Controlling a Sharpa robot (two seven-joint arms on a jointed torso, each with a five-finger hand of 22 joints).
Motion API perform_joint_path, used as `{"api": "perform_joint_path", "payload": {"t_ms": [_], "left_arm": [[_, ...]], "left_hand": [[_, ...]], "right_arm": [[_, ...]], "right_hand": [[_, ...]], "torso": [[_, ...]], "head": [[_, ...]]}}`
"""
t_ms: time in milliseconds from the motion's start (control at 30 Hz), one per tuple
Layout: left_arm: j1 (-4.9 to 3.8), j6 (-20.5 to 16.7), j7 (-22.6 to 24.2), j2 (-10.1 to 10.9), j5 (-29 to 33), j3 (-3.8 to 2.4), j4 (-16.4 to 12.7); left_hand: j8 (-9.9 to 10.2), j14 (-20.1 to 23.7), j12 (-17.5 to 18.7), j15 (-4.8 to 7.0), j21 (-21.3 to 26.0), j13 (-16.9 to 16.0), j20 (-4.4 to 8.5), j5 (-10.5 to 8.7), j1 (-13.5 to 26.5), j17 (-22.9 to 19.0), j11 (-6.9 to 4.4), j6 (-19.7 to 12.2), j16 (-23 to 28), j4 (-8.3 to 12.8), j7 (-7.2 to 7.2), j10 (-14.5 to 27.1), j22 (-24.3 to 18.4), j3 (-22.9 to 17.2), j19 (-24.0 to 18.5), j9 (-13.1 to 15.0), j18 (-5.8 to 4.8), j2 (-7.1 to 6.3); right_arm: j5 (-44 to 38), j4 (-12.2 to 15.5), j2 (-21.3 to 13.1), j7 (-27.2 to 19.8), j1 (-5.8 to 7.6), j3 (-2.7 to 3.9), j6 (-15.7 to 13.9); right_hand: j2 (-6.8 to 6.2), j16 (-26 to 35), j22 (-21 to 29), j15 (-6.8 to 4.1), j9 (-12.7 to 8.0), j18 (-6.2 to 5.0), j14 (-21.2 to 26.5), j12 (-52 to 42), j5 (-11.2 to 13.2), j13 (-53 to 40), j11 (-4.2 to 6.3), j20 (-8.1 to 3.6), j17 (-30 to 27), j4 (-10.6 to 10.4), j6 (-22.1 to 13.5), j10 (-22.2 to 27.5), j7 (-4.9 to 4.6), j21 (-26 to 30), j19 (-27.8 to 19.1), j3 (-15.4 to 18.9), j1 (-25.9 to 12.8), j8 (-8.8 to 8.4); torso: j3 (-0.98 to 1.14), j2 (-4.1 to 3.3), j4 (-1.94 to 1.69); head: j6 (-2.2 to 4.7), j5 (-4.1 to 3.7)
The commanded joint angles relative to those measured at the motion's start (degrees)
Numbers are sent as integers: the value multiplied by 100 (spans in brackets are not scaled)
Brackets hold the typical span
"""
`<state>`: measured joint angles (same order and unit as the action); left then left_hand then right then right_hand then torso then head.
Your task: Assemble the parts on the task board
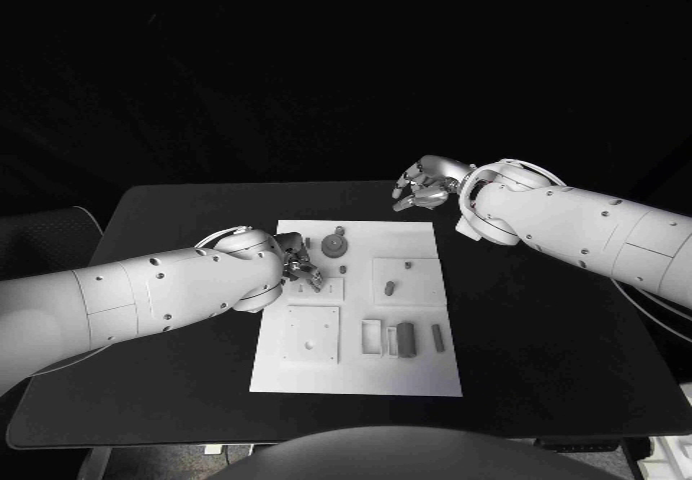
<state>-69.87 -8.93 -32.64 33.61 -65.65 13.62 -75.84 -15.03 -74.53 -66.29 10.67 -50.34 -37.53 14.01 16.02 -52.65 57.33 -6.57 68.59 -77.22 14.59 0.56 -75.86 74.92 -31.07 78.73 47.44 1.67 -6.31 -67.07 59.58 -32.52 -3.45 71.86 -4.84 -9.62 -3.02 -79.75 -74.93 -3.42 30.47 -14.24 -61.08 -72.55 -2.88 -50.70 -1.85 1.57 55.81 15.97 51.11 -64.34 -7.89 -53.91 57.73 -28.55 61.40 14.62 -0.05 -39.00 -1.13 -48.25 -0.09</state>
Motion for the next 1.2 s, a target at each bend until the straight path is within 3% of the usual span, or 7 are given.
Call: {"api": "perform_joint_path", "payload": {"t_ms": [33,167,500,600,767,900,1200], "left_arm": [[10,78,40,-20,21,5,-15],[10,116,49,-22,51,5,-13],[12,162,100,-55,56,5,38],[51,164,103,-75,56,5,73],[87,149,111,-87,56,4,90],[87,152,107,-88,59,4,98],[88,142,95,-62,59,4,105]], "left_hand": [[-107,-19,-31,43,-5,-6,-5,29,-241,4,-55,289,28,75,21,13,72,-100,23,311,342,258],[-116,-16,-28,42,-3,-11,-9,4,-203,-2,-57,297,31,58,22,15,72,-73,22,323,338,186],[-153,-5,22,54,35,-72,2,-164,94,-41,-70,261,55,-364,38,15,52,25,34,438,359,-528],[-159,21,43,60,49,-82,6,-168,115,-81,-68,248,77,-464,37,28,49,0,23,462,365,-656],[-171,38,58,63,58,-94,8,-205,143,-99,-69,236,88,-553,36,36,50,-3,15,488,369,-721],[-193,43,71,72,67,-120,13,-477,152,-102,-69,212,89,-661,38,38,53,-4,9,528,375,-779],[-210,43,76,78,64,-139,18,-503,78,-102,-74,203,85,-669,40,36,61,-31,10,552,381,-696]], "right_arm": [[-8,10,-2,-37,-1,2,71],[-8,11,-4,-37,-1,2,70],[-6,19,-8,-36,-1,2,144],[-5,25,-10,-36,-1,2,137],[-5,19,-14,-35,-1,2,143],[-5,18,-13,-35,-1,2,143],[-5,16,-14,-31,-1,2,144]], "right_hand": [[-13,29,-63,-46,7,-76,5,30,-14,8,-17,20,-6,-18,3,32,-55,26,-12,-13,-46,-20],[-14,29,-63,-46,8,-76,5,30,-14,8,-17,20,-6,-19,3,32,-55,26,-12,-12,-49,-20],[-25,28,-63,-44,12,-76,4,29,-14,8,-18,22,-7,-38,0,32,-57,26,-9,-2,-82,-25],[-28,27,-63,-44,13,-76,4,28,-13,8,-19,22,-7,-43,-2,33,-57,27,-9,0,-90,-27],[-30,27,-63,-44,13,-76,4,28,-14,9,-19,22,-7,-45,-3,33,-57,27,-8,0,-93,-28],[-31,27,-63,-44,13,-76,4,28,-14,9,-19,22,-7,-45,-4,33,-58,27,-8,1,-95,-29],[-32,27,-63,-44,14,-76,4,28,-14,9,-19,22,-8,-48,-6,33,-58,27,-8,0,-98,-31]], "torso": [[0,-1,2],[0,0,1],[1,0,1],[-1,-5,5],[-5,-3,6],[-2,-1,0],[-3,0,-3]], "head": [[-3,-4],[-7,-7],[-7,-6],[-14,-12],[-18,-23],[-22,-29],[-24,-27]]}}
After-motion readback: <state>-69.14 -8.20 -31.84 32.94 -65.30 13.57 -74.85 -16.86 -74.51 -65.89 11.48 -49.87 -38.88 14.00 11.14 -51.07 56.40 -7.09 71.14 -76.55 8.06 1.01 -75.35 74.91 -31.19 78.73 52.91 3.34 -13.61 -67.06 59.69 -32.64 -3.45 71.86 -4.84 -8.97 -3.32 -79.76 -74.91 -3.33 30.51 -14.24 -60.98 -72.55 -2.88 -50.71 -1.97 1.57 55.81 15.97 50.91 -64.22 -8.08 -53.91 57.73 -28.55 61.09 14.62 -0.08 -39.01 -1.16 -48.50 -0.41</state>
